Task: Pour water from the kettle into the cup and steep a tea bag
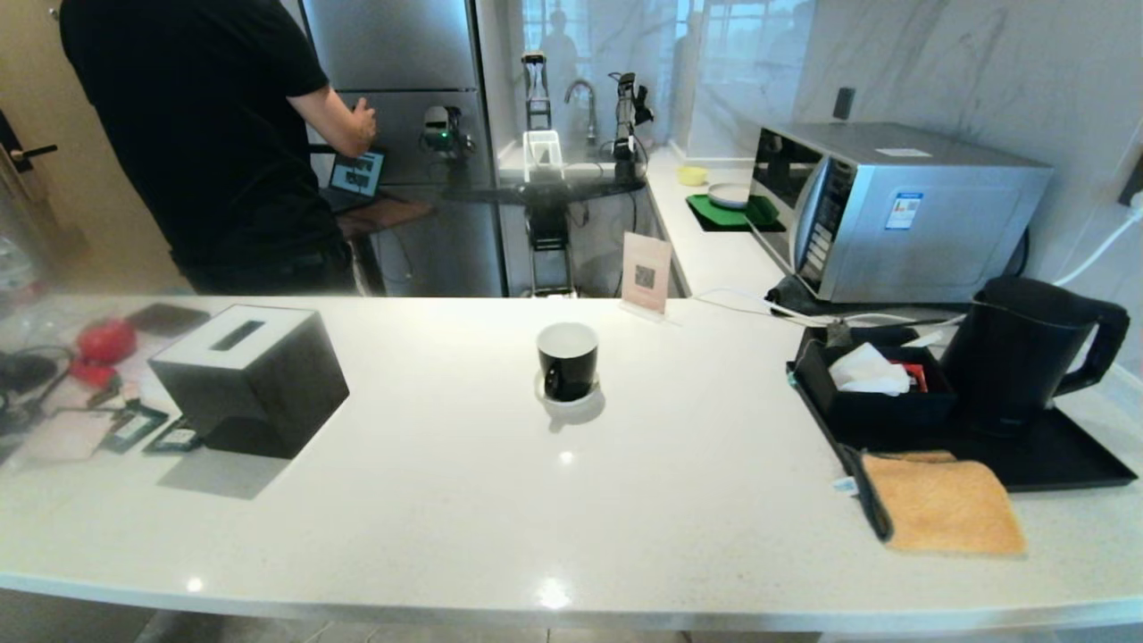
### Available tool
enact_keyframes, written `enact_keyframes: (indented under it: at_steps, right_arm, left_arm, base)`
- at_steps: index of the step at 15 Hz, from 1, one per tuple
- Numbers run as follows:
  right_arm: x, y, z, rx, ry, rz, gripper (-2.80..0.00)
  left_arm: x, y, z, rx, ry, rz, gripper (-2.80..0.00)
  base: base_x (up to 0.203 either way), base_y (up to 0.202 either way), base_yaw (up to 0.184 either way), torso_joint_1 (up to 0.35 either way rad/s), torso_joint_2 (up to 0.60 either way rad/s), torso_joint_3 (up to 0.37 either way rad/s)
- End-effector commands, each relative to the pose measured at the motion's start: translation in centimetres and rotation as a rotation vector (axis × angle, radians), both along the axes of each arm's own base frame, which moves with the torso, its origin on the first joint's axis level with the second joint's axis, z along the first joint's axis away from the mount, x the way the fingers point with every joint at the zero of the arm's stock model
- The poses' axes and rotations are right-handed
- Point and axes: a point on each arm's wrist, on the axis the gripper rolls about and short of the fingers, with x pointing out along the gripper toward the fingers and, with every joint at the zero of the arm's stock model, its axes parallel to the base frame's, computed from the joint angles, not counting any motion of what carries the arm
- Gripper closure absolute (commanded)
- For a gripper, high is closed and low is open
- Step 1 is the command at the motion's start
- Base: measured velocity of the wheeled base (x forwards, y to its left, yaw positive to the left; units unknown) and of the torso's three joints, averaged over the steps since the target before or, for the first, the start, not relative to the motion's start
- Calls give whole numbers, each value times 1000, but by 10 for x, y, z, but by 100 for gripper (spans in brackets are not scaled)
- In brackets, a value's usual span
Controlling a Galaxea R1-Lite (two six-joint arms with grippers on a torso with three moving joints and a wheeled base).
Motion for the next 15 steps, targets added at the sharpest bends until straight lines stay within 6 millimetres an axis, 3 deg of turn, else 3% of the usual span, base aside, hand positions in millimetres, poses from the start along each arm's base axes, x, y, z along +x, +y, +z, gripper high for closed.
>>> enact_keyframes:
  at_steps: [1,15]
  right_arm:
    - [0,0,0,0,0,1,0]
    - [0,0,0,0,0,1,0]
  left_arm:
    - [0,0,0,-1,1,1,0]
    - [0,0,0,12,-1,-1,0]
  base:
    - [0,-194,2,7,-1,2]
    - [0,-191,0,3,3,2]
